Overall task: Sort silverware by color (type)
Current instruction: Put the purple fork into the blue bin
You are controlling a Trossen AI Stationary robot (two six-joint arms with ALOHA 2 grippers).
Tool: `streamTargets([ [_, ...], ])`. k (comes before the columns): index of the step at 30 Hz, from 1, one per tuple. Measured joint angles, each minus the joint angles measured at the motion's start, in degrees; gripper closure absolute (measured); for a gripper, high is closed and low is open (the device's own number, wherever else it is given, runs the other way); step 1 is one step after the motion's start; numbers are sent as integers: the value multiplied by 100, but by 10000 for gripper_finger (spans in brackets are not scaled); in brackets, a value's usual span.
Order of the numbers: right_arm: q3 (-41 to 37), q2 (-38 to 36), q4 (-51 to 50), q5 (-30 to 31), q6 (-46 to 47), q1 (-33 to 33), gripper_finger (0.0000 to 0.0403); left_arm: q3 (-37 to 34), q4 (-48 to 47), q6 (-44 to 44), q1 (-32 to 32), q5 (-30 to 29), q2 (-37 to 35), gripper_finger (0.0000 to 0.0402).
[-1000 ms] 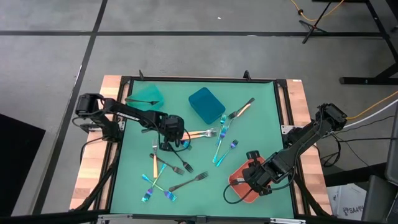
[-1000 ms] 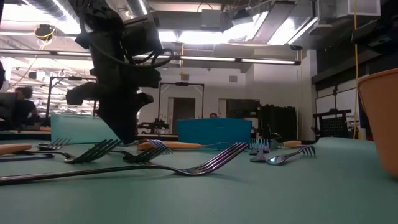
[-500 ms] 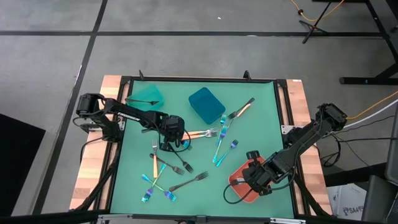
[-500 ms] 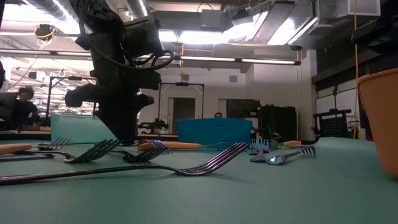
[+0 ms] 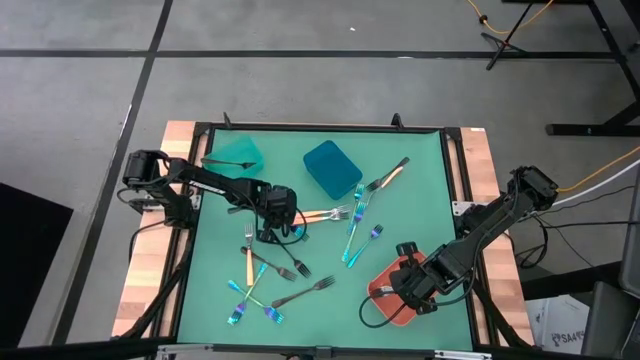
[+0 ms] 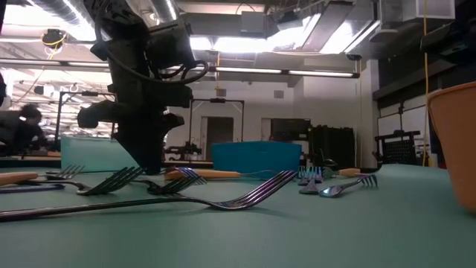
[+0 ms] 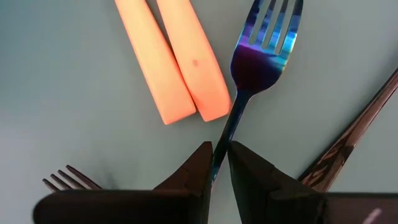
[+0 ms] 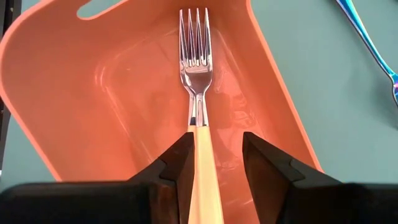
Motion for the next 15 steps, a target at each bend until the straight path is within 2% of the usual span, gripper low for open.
streamTargets([
  [15, 0, 0, 0, 1, 0, 0, 278, -7, 83, -36, 0, -5, 4, 353],
])
